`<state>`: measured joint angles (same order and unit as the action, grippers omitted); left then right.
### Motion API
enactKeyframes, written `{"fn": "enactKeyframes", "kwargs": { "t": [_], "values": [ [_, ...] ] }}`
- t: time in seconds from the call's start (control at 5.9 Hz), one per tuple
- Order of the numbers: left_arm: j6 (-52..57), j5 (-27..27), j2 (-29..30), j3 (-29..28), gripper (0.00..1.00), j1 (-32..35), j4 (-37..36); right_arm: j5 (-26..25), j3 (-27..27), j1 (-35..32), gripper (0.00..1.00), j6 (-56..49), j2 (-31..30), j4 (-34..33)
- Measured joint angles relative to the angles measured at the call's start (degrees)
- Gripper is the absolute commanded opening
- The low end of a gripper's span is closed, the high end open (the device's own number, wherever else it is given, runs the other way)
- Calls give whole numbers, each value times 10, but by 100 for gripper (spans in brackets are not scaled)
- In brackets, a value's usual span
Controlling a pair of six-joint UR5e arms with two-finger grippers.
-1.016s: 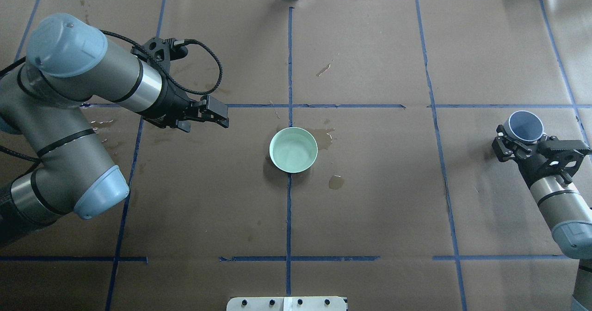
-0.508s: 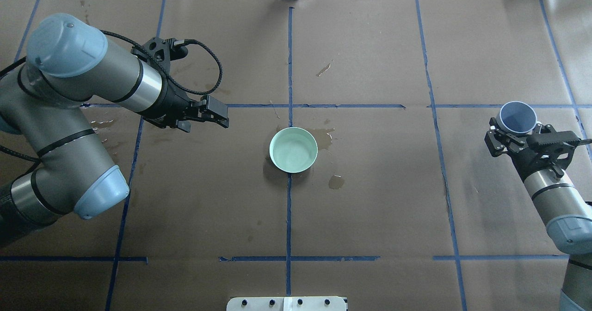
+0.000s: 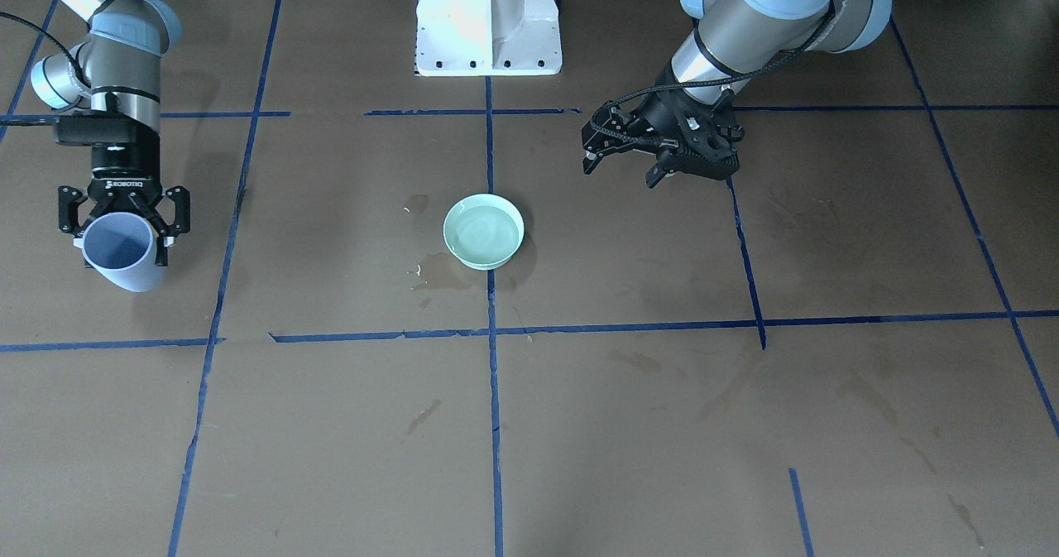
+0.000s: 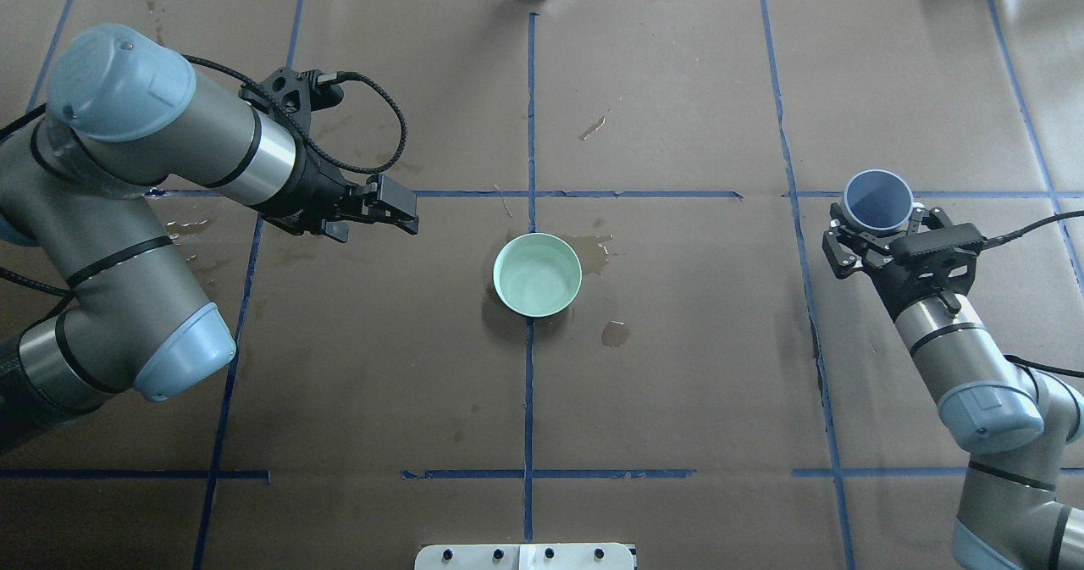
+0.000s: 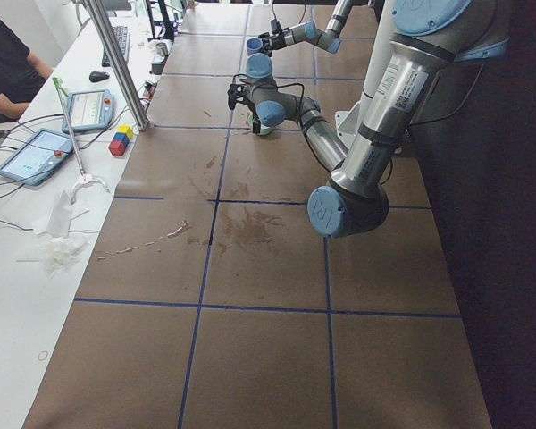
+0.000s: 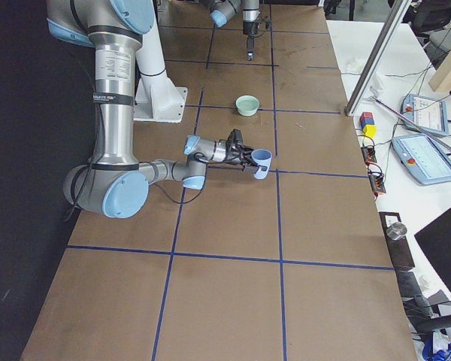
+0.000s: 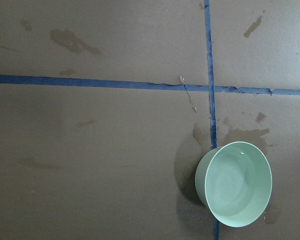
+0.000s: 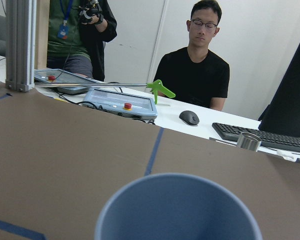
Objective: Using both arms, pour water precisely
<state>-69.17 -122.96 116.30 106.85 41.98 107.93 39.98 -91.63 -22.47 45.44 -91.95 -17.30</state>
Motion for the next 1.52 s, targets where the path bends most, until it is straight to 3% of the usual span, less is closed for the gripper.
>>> {"fn": "enactKeyframes", "kwargs": {
  "t": [0.34,0.85,1.52],
  "values": [
    [0,0,-5,0,100,1,0,2,-12,31,26,-30,70,-38],
    [-1,1,-14,2,100,4,0,-53,-30,84,27,-40,191,-191],
    [-1,1,-16,2,100,5,0,-67,-32,98,28,-62,253,-340]
  ]
}}
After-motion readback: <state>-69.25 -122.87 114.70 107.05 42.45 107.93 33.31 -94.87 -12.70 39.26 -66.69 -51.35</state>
